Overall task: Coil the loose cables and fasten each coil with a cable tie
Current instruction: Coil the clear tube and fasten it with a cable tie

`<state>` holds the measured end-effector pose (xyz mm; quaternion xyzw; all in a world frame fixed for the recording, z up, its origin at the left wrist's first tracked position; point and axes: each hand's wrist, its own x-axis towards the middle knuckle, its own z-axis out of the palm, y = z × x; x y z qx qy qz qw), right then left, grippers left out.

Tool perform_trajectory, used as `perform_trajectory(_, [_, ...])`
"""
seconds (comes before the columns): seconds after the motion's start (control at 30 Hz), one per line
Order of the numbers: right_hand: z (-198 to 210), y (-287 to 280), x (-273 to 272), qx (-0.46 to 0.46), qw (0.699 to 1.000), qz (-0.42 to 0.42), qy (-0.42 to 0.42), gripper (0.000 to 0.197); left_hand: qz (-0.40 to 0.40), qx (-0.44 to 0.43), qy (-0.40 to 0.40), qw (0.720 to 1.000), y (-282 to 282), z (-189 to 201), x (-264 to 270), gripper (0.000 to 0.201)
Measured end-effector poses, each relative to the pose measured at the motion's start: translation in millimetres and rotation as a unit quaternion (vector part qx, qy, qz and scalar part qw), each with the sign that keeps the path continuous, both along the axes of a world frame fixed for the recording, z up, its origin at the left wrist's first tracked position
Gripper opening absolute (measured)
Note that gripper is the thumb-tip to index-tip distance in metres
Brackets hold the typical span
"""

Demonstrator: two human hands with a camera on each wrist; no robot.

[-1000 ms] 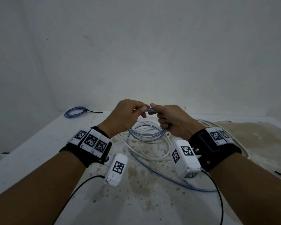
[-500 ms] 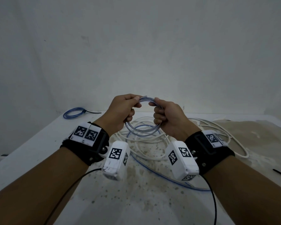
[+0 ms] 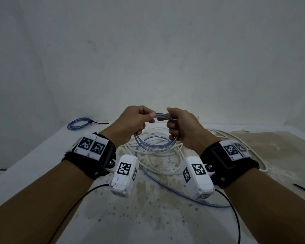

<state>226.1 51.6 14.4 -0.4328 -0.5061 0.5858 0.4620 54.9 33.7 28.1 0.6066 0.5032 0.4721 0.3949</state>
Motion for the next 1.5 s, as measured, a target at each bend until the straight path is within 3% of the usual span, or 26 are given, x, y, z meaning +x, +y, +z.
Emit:
perform_trajectory(0.1, [-2,-1,-3,0.038,0.998,-0.02,-0.045,0.04,0.002,0.024,0.047,0.999,0,1,1,0.013])
perform_trajectory(0.23, [-7,1,0,0.065,0.997,-0.021,-0.025,0.029,0.0,0.047,0.063,0.997,-2,2,1,0.013])
perform_trajectory(0.57, [-12,-3,17,0.058,0.998,-0.006,0.01,0.028,0.014,0.107,0.092,0.99,0,2,20,0.012])
perform_trajectory(0.9, [-17,1,21,0.089,0.996,-0.025,-0.002,0.021,0.058,0.099,0.062,0.991,5,-4,35,0.021])
perform_trajectory(1.1, [-20,1,24,0.081,0.996,-0.046,0.008,0.02,0.039,0.149,0.133,0.979,3,-4,40,0.018])
perform_trajectory(1.2, [-20,-2,32,0.088,0.995,-0.053,-0.002,0.021,0.014,0.139,0.13,0.982,4,-2,46,0.017])
perform_trajectory(1.3, [-20,-6,46,0.079,0.995,-0.062,-0.003,0.031,-0.009,0.13,0.124,0.984,6,-3,58,0.02])
perform_trajectory(1.4, [-18,-11,61,0.028,0.995,-0.056,0.072,0.051,-0.005,0.153,0.12,0.981,5,-5,71,0.019])
perform_trajectory(1.5, [-17,-16,72,0.01,0.996,-0.038,0.084,0.064,0.001,0.165,0.114,0.98,4,-9,78,0.022])
